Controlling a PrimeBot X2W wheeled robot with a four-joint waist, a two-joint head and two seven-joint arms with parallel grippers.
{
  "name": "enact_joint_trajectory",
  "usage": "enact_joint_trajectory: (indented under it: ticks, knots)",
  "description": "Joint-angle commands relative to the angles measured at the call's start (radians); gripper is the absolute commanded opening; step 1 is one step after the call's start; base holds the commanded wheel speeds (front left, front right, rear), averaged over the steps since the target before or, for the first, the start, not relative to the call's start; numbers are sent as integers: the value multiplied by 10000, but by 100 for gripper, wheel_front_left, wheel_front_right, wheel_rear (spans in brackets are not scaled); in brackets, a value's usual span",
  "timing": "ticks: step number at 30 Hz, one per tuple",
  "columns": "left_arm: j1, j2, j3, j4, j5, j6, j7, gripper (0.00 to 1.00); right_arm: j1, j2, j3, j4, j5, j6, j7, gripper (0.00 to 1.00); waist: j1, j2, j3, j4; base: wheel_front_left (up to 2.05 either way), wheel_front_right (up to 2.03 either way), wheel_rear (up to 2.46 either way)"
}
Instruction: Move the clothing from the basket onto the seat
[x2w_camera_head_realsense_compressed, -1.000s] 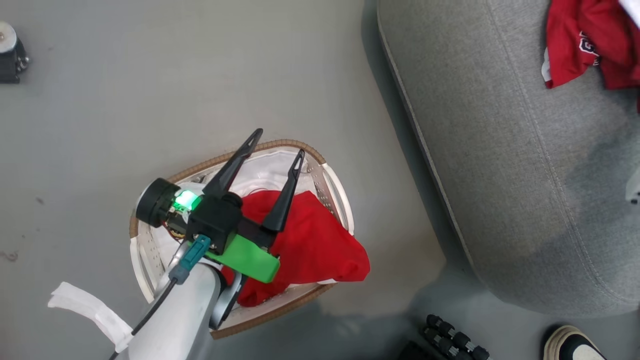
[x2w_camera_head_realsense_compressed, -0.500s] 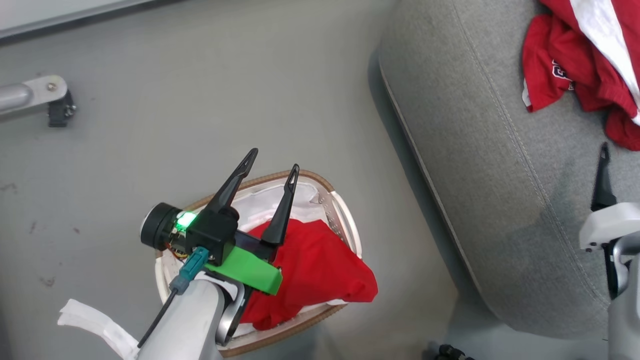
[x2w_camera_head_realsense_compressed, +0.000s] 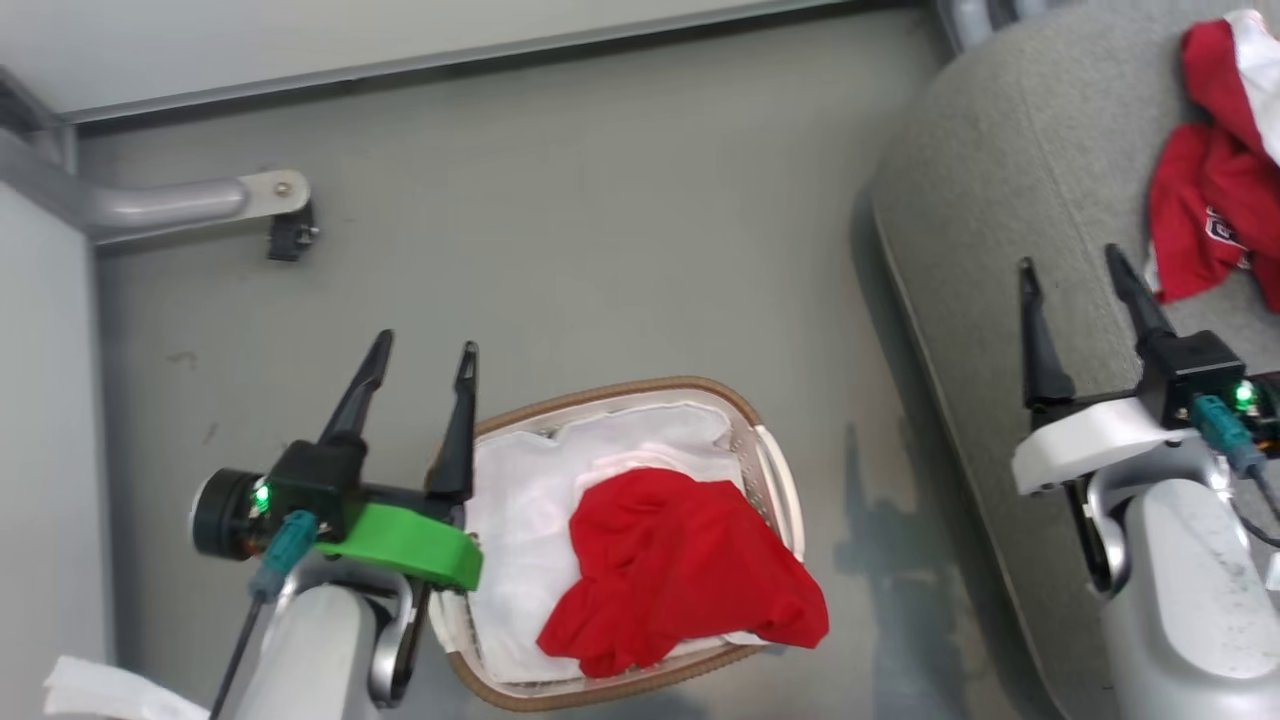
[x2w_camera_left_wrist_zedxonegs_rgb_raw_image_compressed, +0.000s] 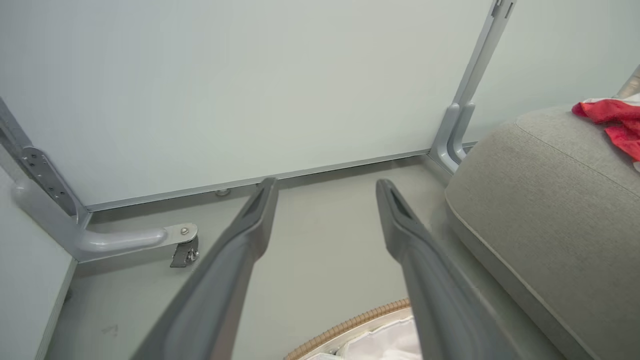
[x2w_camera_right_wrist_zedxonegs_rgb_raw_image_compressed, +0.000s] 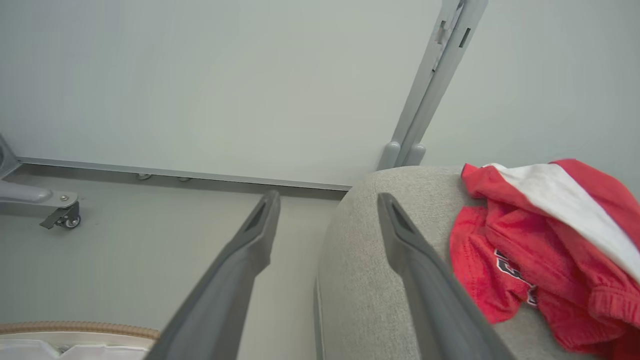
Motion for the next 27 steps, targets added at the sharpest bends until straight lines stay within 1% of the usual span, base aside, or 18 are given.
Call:
enact_joint_trajectory:
  ticks: [1,6,12,17,20,27]
  knots:
    - [222,-53,255,82,61,-8,6,100,213,15,258,-60,31,-14,-3,100,0,0,-588,654,0,0,0]
    - [586,-172,1178,247,186,16,6,100,373,106,725,27,267,-14,-3,100,0,0,-999,966,0,0,0]
    - [974,-220,1862,421,371,9,5,100,773,144,1006,182,499,-14,-3,100,0,0,-1527,1165,0,0,0]
    - [1398,-238,2115,552,437,0,5,100,1236,154,1064,302,527,-14,-3,100,0,0,-1962,1181,0,0,0]
    - [1686,-245,2145,637,269,15,7,100,1489,161,1130,375,580,-14,-3,100,0,0,-2247,1163,0,0,0]
    - [2429,-240,1860,779,-77,135,7,100,2173,167,1227,546,725,-14,-3,100,0,0,-2968,1121,0,0,0]
